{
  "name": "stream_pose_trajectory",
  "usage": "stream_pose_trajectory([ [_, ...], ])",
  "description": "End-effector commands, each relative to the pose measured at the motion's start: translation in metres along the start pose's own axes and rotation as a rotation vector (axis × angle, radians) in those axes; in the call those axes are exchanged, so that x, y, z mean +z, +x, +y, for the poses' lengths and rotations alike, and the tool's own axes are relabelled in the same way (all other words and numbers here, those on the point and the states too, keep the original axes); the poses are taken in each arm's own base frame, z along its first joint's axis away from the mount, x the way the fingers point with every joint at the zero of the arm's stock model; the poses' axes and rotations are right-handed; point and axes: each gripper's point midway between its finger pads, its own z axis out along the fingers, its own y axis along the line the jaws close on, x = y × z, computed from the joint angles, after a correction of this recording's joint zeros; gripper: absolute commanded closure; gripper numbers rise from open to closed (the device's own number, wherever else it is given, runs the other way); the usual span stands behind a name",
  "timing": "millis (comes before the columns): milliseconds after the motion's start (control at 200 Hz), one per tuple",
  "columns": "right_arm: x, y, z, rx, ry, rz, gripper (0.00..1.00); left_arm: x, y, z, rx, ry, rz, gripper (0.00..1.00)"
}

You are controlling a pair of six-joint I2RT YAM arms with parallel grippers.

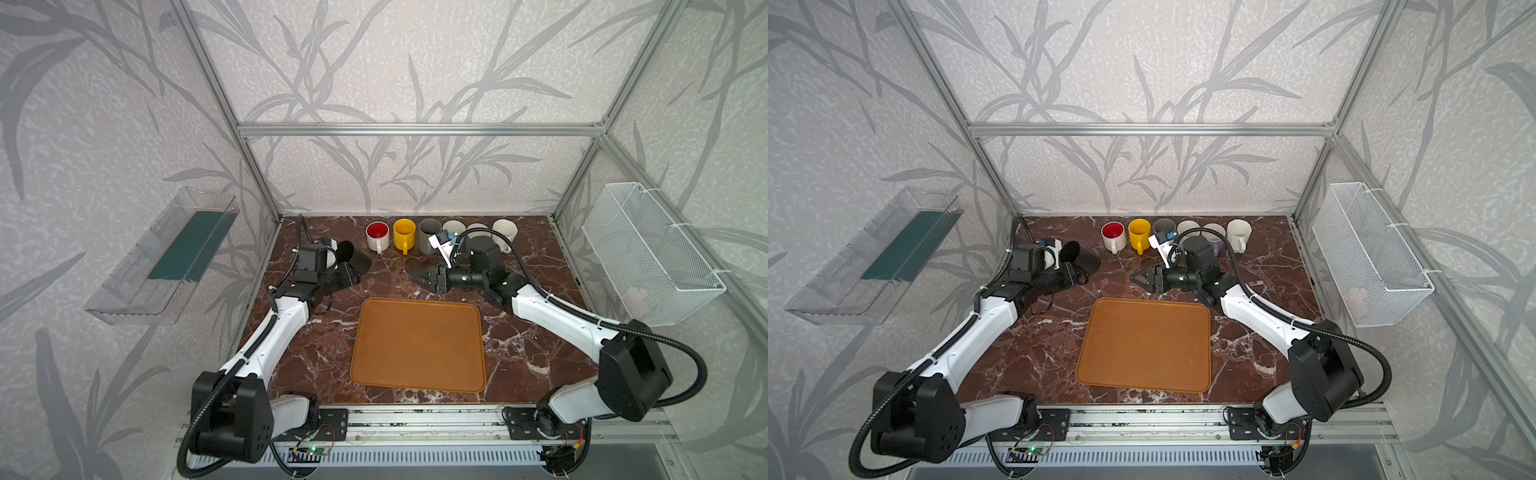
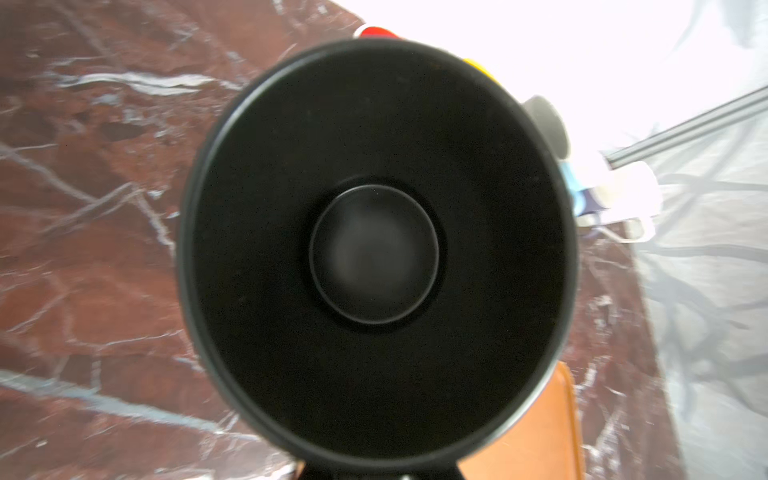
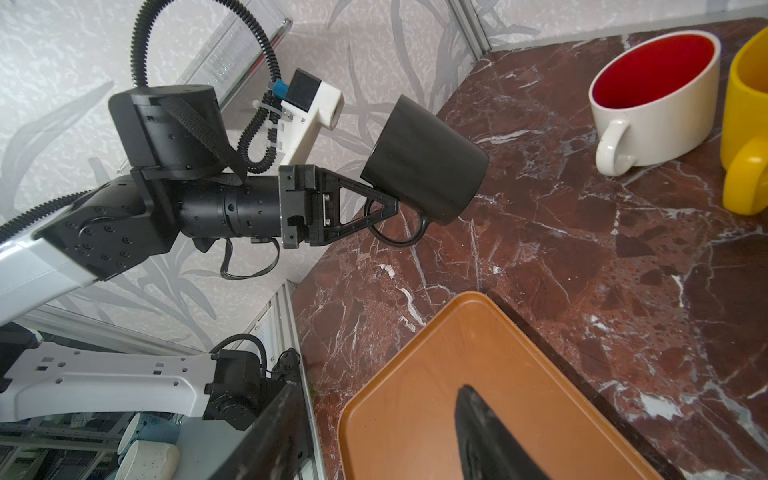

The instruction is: Turn the mug right side up

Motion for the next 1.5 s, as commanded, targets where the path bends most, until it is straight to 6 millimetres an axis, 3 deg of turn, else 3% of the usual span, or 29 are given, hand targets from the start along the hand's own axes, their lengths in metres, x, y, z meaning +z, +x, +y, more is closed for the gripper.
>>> stream_pose_trajectory([
  [0,-0.009,-0.004,0.007,-0.02,-0.001,-0.02,0.41,-0.007,-0.041,-0.003,0.106,-0.055,-0.117,1.0],
  [440,-0.036,0.012,-0.001,-0.037,0.096,-0.018,0.41,0.041,-0.063,0.034,0.234,-0.264,-0.055,1.0],
  [945,-0.068,0.028,-0.012,-0.039,0.186,-0.037,0.41,0.108,-0.107,0.048,0.304,-0.349,-0.039,1.0],
  [1494,-0.075,0.032,-0.02,-0.035,0.224,-0.041,0.4,0.15,-0.121,0.054,0.347,-0.348,-0.013,1.0],
])
